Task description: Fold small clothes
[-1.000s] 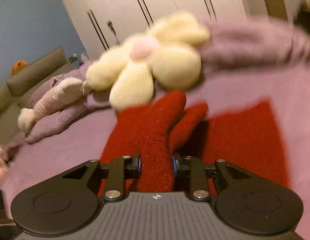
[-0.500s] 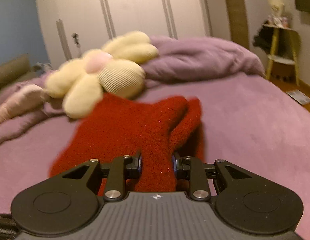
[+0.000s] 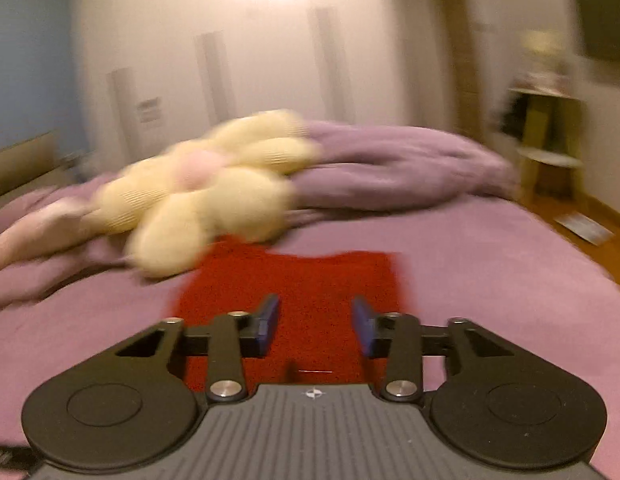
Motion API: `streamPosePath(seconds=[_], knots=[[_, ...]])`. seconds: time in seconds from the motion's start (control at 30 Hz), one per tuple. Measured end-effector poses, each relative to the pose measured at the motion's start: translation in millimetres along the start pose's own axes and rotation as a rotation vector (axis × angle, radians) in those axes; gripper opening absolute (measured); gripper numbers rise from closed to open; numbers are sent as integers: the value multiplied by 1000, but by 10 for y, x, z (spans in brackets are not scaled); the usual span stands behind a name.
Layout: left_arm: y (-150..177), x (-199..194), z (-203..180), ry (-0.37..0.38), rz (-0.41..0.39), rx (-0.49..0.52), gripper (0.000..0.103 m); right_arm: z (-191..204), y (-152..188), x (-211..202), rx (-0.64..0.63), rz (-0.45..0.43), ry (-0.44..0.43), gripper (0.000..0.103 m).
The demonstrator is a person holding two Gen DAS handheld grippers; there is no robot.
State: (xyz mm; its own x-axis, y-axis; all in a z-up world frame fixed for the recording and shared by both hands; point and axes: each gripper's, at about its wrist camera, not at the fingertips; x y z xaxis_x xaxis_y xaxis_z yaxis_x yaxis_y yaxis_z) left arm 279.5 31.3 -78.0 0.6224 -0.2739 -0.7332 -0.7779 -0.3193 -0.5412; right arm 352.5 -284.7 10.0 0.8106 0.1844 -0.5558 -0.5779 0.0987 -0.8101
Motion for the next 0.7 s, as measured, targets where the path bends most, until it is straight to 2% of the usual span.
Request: streamPosePath(seconds=[0.07,0.1,0.17,0.27,0.37,0.43,0.5,0.6,0.7], knots=[[-33,-35,38,-11,-4,-11,96,295,55,133,-97,34,-116,13],[-47,-50,51,-15,-5,-10,96,387,92,199,-127,53,-133,13],[-57,-85,79,-26,-9,3,96,492,210,349,-168,85,-114,13],[-90,-80,118,-45,-10,25,96,312,410,560,-130,126,-32,10],[-136,-40,135,-37,-3,12,96,89,543,639,-125,91,-58,10],[-162,-25,119,-26,-1,6,96,119,468,610,-153,117,-65,10],[-229,-3,65,-15,-11,13,96,133,278,520,-126,131,-64,11],[-397,77,-120,-20,-35,23,97,85,-27,356,-76,29,2,15],[-626,235,-393,-37,-61,32,97,-3,-216,595,-58,52,82,15]])
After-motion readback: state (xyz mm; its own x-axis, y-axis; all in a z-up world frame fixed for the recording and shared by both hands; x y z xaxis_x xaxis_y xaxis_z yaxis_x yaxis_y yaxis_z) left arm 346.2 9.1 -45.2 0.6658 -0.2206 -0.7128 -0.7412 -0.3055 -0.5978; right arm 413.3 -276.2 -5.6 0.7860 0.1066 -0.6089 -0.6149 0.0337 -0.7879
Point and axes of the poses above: each gripper's, at about its wrist camera, not at the fingertips, and x roughly the way its jaws point, z to its left, y to its underside, and after that the axes turned 4 degrees about z, right-handed
